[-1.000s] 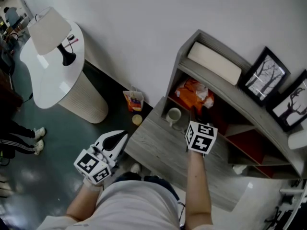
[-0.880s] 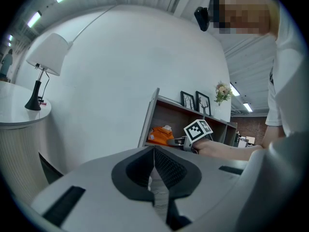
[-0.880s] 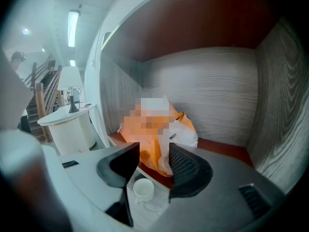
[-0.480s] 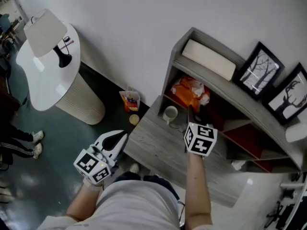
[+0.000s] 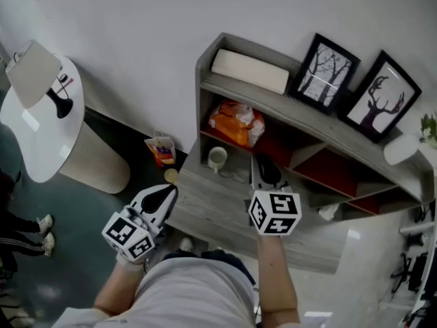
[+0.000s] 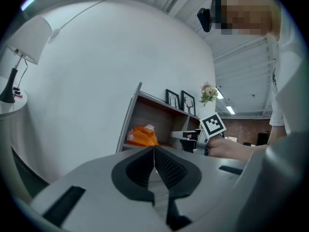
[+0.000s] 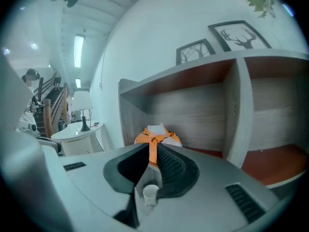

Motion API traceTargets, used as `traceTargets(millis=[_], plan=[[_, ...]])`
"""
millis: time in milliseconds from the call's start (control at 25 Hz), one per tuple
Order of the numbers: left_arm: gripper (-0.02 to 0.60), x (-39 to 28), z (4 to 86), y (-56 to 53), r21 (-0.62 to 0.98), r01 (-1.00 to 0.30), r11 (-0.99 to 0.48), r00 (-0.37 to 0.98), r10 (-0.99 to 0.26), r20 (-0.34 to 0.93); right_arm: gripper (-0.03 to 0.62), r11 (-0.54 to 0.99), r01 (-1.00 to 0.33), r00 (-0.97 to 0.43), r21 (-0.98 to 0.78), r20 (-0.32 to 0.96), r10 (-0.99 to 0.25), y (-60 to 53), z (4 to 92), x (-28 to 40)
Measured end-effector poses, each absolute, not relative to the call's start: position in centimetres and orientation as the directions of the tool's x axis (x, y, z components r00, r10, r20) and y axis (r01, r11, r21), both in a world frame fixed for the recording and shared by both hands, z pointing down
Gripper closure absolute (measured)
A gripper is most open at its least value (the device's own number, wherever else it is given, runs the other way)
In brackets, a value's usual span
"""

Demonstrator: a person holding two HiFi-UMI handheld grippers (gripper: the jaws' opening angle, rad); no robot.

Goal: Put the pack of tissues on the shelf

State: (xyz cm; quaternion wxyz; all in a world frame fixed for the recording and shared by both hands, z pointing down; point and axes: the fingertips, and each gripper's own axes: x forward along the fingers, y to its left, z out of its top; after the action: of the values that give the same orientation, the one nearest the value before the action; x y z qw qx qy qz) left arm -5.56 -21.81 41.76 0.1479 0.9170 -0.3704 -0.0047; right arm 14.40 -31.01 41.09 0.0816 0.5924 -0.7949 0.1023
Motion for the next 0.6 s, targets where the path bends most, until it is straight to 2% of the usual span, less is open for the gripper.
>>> traceTargets(millis=[600], plan=[[0.565,3.6,41.2,-21.4,0.258,-0.474,-0.842,0.879,-0.470,0.078,0.540,0.193,-0.968,-0.219,-0.158,0.166,-0.962,-20.8,40.4,19.5]])
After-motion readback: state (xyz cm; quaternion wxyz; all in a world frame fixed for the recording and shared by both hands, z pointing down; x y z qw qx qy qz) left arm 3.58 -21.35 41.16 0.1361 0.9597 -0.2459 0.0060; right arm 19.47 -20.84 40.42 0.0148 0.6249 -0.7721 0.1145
